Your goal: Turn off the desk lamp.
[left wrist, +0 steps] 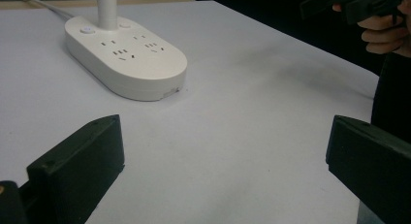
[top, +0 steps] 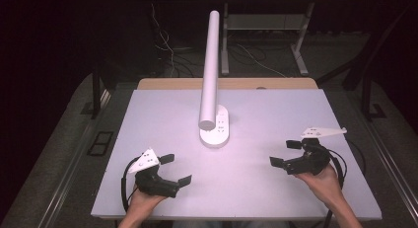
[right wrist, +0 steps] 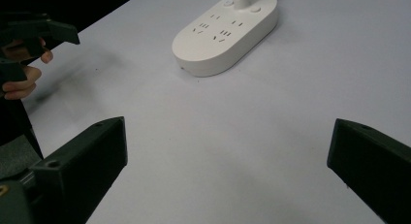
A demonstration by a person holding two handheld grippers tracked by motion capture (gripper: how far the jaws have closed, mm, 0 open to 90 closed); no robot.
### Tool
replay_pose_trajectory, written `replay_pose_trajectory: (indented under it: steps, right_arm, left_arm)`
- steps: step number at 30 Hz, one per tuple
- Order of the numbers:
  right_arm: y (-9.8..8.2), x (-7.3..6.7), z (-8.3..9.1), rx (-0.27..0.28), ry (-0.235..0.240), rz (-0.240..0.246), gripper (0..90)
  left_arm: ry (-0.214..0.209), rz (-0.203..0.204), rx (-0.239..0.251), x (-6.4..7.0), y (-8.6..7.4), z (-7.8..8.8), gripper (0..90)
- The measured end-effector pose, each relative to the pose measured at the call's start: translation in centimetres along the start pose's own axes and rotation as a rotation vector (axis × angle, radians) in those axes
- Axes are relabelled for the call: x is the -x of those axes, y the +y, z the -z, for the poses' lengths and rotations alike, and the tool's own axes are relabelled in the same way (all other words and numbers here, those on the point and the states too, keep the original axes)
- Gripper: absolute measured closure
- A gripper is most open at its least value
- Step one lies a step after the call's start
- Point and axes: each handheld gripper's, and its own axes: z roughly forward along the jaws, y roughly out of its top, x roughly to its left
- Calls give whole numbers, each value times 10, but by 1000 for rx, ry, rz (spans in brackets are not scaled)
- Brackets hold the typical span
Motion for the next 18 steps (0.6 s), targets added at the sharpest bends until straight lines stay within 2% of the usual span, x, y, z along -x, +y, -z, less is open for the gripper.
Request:
replay_pose_trajectory:
  steps: [18]
  right_arm:
    - [37,1,-17,-36,1,44,7]
  left_arm:
    - [2,6,8,0,0,1,0]
